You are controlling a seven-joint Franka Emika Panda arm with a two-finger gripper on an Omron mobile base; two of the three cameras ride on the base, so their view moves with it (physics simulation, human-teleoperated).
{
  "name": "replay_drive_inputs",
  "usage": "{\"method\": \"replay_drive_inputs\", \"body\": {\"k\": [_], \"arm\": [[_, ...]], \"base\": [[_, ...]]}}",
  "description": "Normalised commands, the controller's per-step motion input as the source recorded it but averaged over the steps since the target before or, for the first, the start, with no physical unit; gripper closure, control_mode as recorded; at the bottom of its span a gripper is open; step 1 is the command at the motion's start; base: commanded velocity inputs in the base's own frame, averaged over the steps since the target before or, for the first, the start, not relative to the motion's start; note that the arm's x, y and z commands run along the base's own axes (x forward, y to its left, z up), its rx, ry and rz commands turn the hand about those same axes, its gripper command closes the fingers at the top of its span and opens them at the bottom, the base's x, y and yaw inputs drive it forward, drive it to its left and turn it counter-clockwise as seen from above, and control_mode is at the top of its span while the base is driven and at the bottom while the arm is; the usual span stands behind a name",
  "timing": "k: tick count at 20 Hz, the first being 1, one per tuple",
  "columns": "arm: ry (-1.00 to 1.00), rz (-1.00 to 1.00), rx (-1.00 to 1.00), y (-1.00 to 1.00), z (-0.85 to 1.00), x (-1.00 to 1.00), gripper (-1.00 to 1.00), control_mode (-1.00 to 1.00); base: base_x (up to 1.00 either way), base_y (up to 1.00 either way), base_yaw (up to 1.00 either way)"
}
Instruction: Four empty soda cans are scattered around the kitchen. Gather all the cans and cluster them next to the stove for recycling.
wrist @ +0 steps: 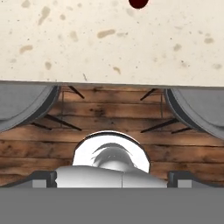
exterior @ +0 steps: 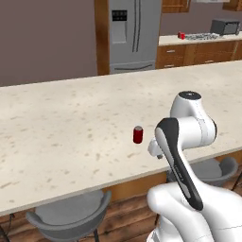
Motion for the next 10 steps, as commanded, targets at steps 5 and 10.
{"method": "replay_drive_inputs", "body": {"k": [5, 10], "arm": [[0.0, 0.0, 0.0, 0.0, 0.0, 0.0, -1.0, 1.0], [0.0, 0.0, 0.0, 0.0, 0.0, 0.0, -1.0, 1.0]], "base": [[0.4, -0.13, 0.15], [0.49, -0.25, 0.07]]}}
